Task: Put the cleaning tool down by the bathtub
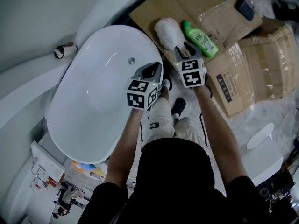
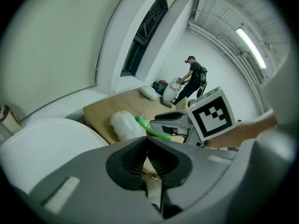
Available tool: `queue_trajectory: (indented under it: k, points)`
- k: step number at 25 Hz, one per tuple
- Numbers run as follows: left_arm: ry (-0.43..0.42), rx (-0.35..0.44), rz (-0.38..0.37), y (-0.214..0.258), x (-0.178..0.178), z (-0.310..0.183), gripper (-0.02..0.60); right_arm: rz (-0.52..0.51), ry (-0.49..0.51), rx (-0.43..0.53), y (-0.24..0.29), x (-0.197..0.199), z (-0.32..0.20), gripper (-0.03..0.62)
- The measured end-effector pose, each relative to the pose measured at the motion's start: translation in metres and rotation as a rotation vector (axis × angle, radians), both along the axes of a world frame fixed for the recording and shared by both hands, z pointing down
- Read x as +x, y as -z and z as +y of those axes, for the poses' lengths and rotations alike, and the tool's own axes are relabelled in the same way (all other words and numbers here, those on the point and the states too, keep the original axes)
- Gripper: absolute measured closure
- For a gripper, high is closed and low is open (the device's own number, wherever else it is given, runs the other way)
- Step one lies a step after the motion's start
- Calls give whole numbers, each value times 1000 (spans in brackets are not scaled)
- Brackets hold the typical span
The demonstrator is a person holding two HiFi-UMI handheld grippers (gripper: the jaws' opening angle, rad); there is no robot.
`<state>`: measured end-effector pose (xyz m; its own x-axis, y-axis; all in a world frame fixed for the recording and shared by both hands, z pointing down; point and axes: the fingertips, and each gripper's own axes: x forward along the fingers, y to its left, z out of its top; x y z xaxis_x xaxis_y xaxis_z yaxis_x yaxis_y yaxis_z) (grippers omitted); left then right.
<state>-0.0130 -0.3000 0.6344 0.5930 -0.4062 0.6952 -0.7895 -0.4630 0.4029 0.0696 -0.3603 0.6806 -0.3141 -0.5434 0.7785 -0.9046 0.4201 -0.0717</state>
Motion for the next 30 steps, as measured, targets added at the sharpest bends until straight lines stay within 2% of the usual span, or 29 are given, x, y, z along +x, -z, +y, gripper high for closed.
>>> queue_trajectory:
  k: [18,25,30]
  points:
    - [59,142,45,81,45,123,584,-66,-6,213,119,39,145,471]
    - [114,206,77,122,50,178,584,-85,-16,290,168,60,212,471]
    - [105,257,76,145,55,218,584,-115,-12,324,194,67,260,473]
